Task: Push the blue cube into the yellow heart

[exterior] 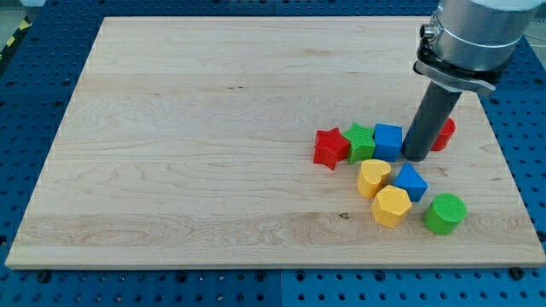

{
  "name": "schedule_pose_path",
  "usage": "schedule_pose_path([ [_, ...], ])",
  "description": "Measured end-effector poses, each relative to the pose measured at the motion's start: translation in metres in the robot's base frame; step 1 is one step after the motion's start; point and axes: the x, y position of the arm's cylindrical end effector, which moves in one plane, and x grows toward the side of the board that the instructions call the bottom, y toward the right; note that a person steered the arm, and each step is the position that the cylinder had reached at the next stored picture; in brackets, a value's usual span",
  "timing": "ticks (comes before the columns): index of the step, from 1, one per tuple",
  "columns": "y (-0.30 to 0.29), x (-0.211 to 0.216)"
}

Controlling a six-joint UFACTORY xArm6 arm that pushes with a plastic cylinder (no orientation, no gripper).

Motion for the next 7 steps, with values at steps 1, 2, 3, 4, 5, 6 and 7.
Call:
schedule_pose_path([
  [1, 0.0, -0.009],
  [2, 0.0, -0.015],
  [3, -0.001, -0.023],
  [4, -0.002, -0.032],
  [5, -0.009, -0.032],
  [6, -0.016, -0.024],
  [7, -0.016, -0.04],
])
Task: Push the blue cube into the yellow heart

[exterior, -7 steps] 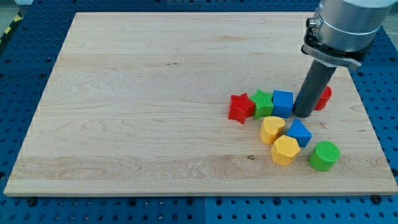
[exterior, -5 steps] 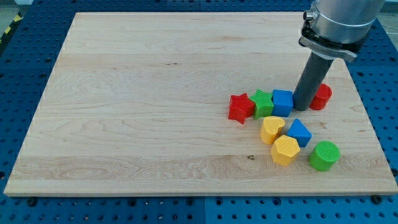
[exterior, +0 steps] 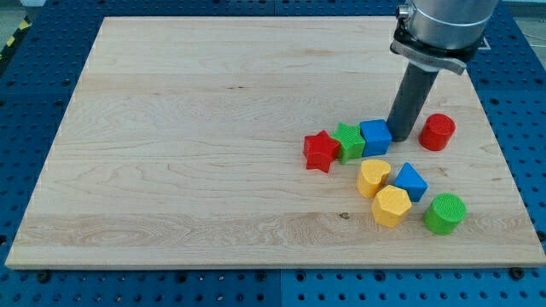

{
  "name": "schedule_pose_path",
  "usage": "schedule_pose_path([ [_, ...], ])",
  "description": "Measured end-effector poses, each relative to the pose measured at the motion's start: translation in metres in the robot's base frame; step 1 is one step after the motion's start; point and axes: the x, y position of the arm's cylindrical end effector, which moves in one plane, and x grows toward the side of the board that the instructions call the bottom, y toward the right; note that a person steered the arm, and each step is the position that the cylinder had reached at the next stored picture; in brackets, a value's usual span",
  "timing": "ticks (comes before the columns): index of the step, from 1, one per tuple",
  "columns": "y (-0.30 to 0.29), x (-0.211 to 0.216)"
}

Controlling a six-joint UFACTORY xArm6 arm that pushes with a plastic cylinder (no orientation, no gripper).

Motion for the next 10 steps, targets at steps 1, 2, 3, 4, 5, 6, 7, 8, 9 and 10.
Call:
schedule_pose_path([
  [1, -0.002, -0.029],
  [2, -0.01, -0.036],
  [3, -0.01, -0.011],
  [4, -0.01, -0.009],
  [5, -0.01, -0.006],
  [6, -0.01, -0.006],
  [7, -0.011, -0.003],
  [8, -0.011, 0.0],
  [9, -0.011, 0.007],
  [10, -0.011, 0.017],
])
